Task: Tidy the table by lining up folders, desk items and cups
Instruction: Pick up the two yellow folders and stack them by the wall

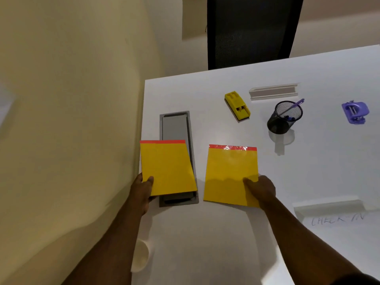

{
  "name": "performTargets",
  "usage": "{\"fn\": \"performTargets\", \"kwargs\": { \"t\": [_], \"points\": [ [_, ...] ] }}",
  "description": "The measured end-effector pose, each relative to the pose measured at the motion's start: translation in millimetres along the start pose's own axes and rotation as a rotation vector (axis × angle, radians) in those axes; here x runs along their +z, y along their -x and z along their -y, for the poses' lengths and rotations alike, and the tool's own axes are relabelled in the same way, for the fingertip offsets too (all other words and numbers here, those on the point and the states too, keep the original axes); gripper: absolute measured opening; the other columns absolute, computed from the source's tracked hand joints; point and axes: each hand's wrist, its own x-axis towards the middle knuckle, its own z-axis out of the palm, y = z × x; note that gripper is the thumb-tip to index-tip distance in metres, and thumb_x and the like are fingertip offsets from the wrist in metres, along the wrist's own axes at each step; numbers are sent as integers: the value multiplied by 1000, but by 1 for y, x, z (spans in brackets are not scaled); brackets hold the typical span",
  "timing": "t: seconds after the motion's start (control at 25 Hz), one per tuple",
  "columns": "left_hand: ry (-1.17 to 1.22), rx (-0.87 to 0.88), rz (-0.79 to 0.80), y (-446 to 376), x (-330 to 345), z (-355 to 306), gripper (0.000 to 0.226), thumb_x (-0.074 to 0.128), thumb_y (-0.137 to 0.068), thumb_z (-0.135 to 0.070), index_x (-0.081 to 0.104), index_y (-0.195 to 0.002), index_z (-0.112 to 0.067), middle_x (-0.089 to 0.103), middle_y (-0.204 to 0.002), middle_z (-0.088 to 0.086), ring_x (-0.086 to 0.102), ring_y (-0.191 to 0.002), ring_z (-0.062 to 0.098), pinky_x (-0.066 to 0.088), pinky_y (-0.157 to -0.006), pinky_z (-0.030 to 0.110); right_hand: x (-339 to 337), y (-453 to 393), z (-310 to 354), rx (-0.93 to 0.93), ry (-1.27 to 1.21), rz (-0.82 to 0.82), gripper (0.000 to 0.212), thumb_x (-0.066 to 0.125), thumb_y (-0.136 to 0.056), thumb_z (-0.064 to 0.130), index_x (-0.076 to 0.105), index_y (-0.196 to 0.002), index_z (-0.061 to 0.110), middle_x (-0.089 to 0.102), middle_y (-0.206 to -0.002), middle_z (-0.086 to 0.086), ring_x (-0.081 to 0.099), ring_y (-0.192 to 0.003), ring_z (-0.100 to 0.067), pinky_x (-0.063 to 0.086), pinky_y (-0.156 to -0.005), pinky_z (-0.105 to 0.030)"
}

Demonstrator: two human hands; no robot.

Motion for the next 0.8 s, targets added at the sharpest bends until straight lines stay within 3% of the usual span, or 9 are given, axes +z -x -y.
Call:
{"fn": "performTargets", "kwargs": {
  "t": [0.12, 0.24, 0.4, 0.52, 0.68, 0.8],
  "points": [
    [-171, -10, -21, -12, -5, 6, 47, 48, -100, -17, 37, -146, -20, 49, -140, 15, 54, -106, 35, 51, -86, 45, -21, 12, 23, -192, -193, -23, 24, 57, -94, 34, 51, -104, 12, 62, -108, -17, 55, -87, -26, 42, -67, -31],
    [-416, 77, -31, -18, -7, 12, 51, 50, -98, -14, 36, -148, -15, 49, -143, 17, 52, -121, 39, 47, -101, 50, -45, 29, 53, -351, -307, -95, 15, 54, -95, 34, 50, -104, 23, 60, -103, -4, 56, -86, -21, 38, -62, -25],
    [-566, 114, -33, -22, -7, 18, 56, 49, -95, -3, 36, -148, -15, 47, -146, 16, 50, -125, 37, 46, -100, 40, -28, 47, 93, -285, -573, 49, 15, 51, -98, 28, 52, -113, 29, 62, -93, 5, 57, -76, -12, 44, -59, -26],
    [-463, 95, -134, -21, -2, 9, 48, 45, -99, -12, 39, -147, -13, 45, -149, 14, 50, -127, 36, 46, -98, 40, 28, 54, 115, -261, -498, 158, 19, 45, -100, 20, 53, -117, 25, 61, -91, 2, 56, -75, -16, 46, -61, -28],
    [-177, 33, -157, -21, 1, -8, 45, 41, -102, -29, 48, -140, -7, 53, -140, 17, 51, -126, 34, 41, -108, 42, 95, 60, 122, -186, -346, 347, 24, 39, -102, 21, 49, -124, 21, 59, -112, -8, 57, -82, -18, 48, -67, -30],
    [-246, 37, -106, -25, 4, -12, 48, 44, -101, -25, 39, -146, -8, 44, -149, 15, 45, -133, 32, 39, -108, 41, 119, 57, 115, -255, -186, 370, 30, 42, -100, 20, 43, -130, 16, 57, -126, -11, 58, -95, -19, 50, -78, -32]
  ]
}}
